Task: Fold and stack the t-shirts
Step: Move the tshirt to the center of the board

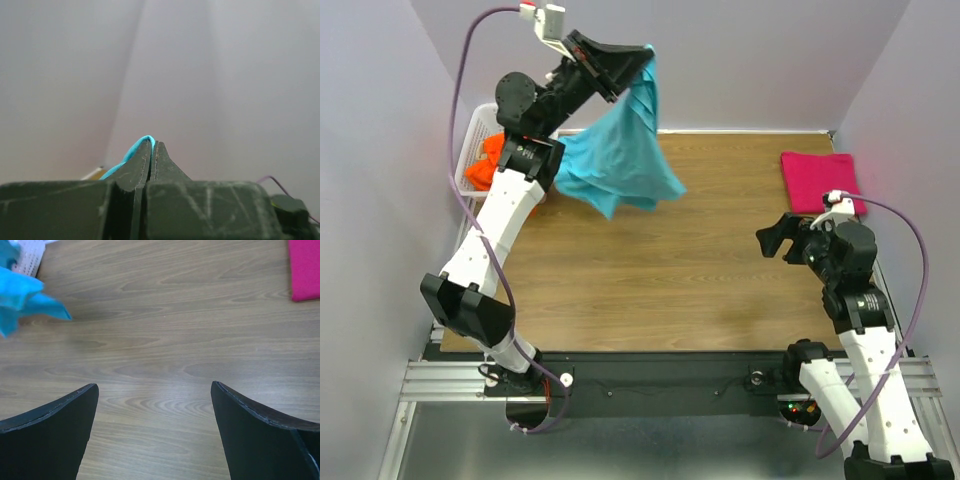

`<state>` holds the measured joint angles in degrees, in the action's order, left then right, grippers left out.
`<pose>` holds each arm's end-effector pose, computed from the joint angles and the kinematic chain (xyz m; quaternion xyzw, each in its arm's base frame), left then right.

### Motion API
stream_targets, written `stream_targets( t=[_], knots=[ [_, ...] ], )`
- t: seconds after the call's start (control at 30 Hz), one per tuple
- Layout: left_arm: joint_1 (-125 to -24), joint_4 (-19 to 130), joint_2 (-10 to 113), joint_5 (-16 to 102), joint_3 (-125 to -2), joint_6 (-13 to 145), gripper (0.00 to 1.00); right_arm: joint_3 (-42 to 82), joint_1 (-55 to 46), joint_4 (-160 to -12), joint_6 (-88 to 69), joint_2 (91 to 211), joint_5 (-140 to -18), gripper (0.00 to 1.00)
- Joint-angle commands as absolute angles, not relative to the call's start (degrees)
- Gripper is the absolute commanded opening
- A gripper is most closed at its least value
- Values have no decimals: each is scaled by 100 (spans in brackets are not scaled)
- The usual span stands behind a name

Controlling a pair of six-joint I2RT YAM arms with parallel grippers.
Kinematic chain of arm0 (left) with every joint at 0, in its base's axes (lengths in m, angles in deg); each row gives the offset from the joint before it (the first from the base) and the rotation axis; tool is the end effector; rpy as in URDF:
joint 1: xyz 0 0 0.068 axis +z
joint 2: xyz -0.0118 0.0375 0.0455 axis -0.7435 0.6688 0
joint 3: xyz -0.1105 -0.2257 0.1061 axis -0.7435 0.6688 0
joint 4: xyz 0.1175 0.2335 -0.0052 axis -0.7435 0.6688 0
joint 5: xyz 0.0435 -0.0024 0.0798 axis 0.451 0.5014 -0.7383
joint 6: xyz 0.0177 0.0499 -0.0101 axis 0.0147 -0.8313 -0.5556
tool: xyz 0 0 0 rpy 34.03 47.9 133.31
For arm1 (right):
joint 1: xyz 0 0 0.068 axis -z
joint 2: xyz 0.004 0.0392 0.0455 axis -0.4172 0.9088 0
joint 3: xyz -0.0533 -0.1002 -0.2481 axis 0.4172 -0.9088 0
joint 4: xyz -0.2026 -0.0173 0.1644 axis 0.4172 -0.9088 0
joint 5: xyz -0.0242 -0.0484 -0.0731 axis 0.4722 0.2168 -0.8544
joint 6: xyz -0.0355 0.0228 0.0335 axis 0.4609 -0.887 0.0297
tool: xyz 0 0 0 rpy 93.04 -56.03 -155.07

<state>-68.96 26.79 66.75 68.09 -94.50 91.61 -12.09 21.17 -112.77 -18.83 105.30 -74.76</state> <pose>0.2946 -0.1338 0.5615 0.2081 0.4130 -0.5284 0.7120 0.1408 0.0160 0.3252 0.0290 0.8107 0.1823 0.5556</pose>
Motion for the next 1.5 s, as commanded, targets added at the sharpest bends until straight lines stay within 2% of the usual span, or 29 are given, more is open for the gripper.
stream_targets(
  t=[0.0, 0.2, 0.3, 0.37, 0.43, 0.47, 0.53, 0.6, 0.67, 0.87, 1.1, 1.4, 1.47],
  knots=[
    [-7280, 2158, 6191, 7372, -9584, 9225, 0, -879, 2062, -11158, -1866, 10368, -7741, 100],
    [-8107, 2158, 5953, 7847, -9136, 9261, 1, -774, 2070, -11158, -1734, 10323, -8206, 100],
    [-8310, 2176, 5778, 7883, -8383, 9182, 12, -730, 2070, -11158, -1672, 10350, -8233, 100],
    [-8284, 2499, 5488, 7603, -7924, 8911, 35, -730, 2070, -11158, -1664, 10359, -8207, 100],
    [-8266, 3587, 5260, 6595, -7527, 8019, 62, -747, 2062, -11158, -1672, 10359, -8128, 100],
    [-8266, 4070, 5102, 5425, -7500, 7752, 66, -782, 2062, -11158, -1681, 10359, -8102, 100],
    [-8135, 5315, 5065, 4250, -7561, 7373, 72, -818, 2070, -11158, -1681, 10367, -8040, 100],
    [-7768, 6213, 5109, 2699, -7544, 7213, 72, -844, 2070, -11158, -1681, 10411, -7979, 100],
    [-7415, 6551, 5153, 2016, -7431, 7187, 72, -862, 2062, -11158, -1672, 10446, -7935, 100],
    [-5869, 7080, 5680, 1828, -6965, 7318, 71, -914, 2070, -11158, -1673, 10482, -7873, 100],
    [-5138, 7028, 6646, 1844, -6806, 7389, 62, -897, 2062, -11176, -1708, 10534, -7917, 100],
    [-4592, 7089, 8210, 1827, -8000, 7353, 58, -836, 2070, -11176, -1848, 10842, -7987, 100],
    [-4487, 7115, 8631, 1862, -8448, 7362, 51, -835, 2070, -11176, -1883, 10921, -7970, 100]
  ],
)
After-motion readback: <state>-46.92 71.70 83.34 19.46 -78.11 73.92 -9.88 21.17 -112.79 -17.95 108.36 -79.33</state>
